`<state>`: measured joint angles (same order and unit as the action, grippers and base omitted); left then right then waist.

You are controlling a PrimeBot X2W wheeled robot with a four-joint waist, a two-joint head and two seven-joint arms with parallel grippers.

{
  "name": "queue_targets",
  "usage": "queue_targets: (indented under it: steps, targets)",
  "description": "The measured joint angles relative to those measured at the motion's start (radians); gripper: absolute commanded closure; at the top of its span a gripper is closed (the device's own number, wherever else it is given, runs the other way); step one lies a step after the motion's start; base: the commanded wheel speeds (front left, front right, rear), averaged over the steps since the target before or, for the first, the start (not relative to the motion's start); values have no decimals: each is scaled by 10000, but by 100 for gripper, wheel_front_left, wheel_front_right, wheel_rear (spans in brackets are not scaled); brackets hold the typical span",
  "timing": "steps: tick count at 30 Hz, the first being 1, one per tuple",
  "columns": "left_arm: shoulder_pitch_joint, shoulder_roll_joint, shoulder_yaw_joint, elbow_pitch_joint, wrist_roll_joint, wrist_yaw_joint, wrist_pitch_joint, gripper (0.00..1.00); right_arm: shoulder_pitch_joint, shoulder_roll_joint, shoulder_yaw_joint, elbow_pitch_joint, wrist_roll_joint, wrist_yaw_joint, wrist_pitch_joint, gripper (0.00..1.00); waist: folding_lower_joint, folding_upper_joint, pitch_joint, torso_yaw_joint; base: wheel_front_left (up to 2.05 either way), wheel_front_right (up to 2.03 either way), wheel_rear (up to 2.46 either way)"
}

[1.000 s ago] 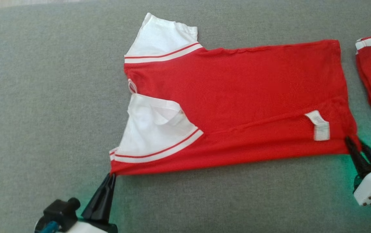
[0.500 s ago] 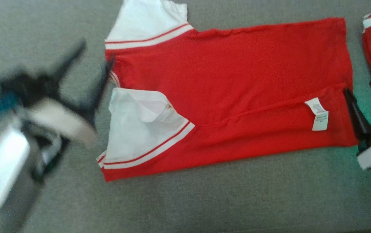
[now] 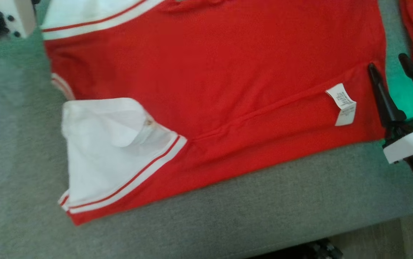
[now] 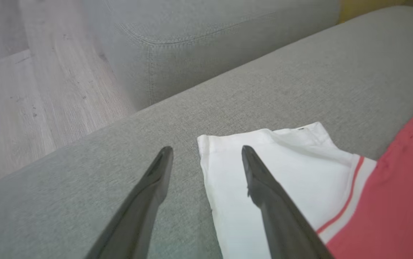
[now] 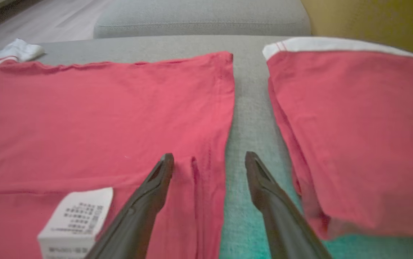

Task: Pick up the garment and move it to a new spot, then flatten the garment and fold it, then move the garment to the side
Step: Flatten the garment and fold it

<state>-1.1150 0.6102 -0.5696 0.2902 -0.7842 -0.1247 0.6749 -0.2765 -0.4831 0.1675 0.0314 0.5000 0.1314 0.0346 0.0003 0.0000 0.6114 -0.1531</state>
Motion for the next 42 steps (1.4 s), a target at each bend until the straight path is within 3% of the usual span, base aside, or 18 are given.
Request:
queue_targets:
  steps: [8, 19, 20, 21, 22, 23, 24, 25, 32, 36, 42]
  targets:
    - [-922, 788, -865, 1020, -284, -2, 265, 0, -221, 115, 224, 341, 2, 0, -297, 0, -3, 0, 642, -681, 0, 0, 0]
    - [-1828, 1030, -1925, 1411, -865, -2, 278, 0, -689, 121, 468, 713, 17, 0, -614, 0, -3, 0, 959, -947, 0, 0, 0]
    - [-1881, 1045, -2029, 1411, -951, -2, 278, 8, -722, 121, 483, 738, 17, 0, -629, 0, -3, 0, 969, -954, 0, 0, 0]
    - [-1941, 1070, -2123, 1407, -1041, -2, 288, 24, -747, 123, 497, 769, 17, 0, -690, 0, -3, 0, 977, -957, 0, 0, 0]
    - [-1992, 1099, -2220, 1392, -1131, -2, 295, 21, -778, 127, 514, 802, 17, 0, -698, 0, -3, 0, 984, -961, 0, 0, 0]
    - [-2038, 1126, -2330, 1367, -1198, -4, 295, 51, -814, 132, 525, 830, 17, 0, -698, 0, -3, 0, 990, -966, 0, 0, 0]
    - [-2093, 1168, -2458, 1310, -1262, -4, 295, 68, -832, 132, 531, 842, 17, 0, -698, 0, -3, 0, 996, -972, 0, 0, 0]
    - [-2144, 1225, -2577, 1248, -1317, -10, 293, 100, -839, 134, 543, 844, 23, 0, -700, 0, -3, 0, 1002, -980, 0, 0, 0]
    - [-2397, 1473, -3371, 1091, -1313, -77, -355, 100, -1455, 61, 773, 784, 485, 0, -671, 0, -2, 0, 1000, -893, 0, 0, 0]
    - [-2486, 1547, -3779, 988, -1498, -77, -817, 100, -2259, -384, 1060, 654, 604, 0, -98, 0, -3, 0, 925, -680, 0, 0, 0]
    - [-2881, 1549, -4257, 874, -1789, -77, -1377, 100, -3800, -685, 1360, 1459, 755, 0, 1018, 0, -3, 0, 804, -273, 0, 0, 0]
